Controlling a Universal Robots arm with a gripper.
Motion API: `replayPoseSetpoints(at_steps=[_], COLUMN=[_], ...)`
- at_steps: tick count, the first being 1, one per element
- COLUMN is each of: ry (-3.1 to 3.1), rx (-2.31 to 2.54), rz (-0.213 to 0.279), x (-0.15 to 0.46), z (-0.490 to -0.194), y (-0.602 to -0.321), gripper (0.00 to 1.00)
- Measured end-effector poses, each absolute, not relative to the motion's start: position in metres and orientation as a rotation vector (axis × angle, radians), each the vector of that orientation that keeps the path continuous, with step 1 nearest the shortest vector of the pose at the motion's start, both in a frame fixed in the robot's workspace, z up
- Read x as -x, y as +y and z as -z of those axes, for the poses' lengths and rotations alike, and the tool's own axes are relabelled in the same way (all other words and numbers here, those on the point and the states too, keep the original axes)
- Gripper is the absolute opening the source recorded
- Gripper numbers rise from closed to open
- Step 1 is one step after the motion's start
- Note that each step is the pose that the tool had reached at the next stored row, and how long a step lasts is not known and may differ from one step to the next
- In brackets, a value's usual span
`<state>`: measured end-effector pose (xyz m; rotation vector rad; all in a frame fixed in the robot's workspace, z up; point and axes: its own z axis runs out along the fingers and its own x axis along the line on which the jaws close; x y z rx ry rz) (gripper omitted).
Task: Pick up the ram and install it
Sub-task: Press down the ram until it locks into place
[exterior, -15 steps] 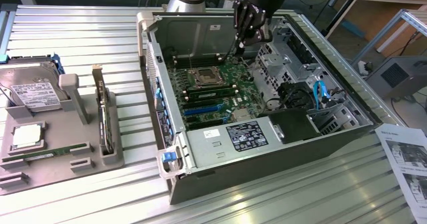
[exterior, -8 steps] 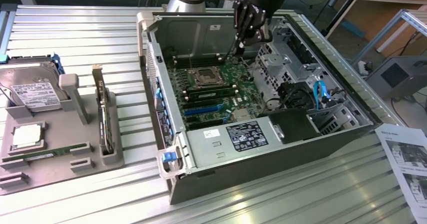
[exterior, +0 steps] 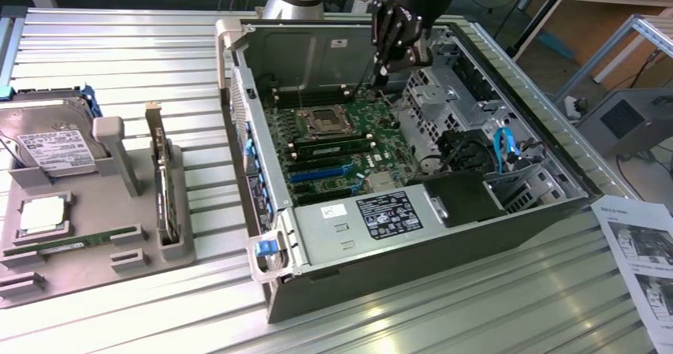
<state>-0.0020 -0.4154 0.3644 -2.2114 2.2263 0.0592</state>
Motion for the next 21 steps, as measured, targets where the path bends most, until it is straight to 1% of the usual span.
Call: replayPoseSetpoints(at_steps=[4,8,21], ry=[2.227,2.227,2.227], rx=[2.212,2.212,2.212], rz=[-0.061,-0.061,-0.061], x=[-0.021,-0.023,-0.023], z=[-0.364,-0.363,-0.335], y=[-0.415,-0.415,-0.415], gripper=[0.11,0.11,0.11])
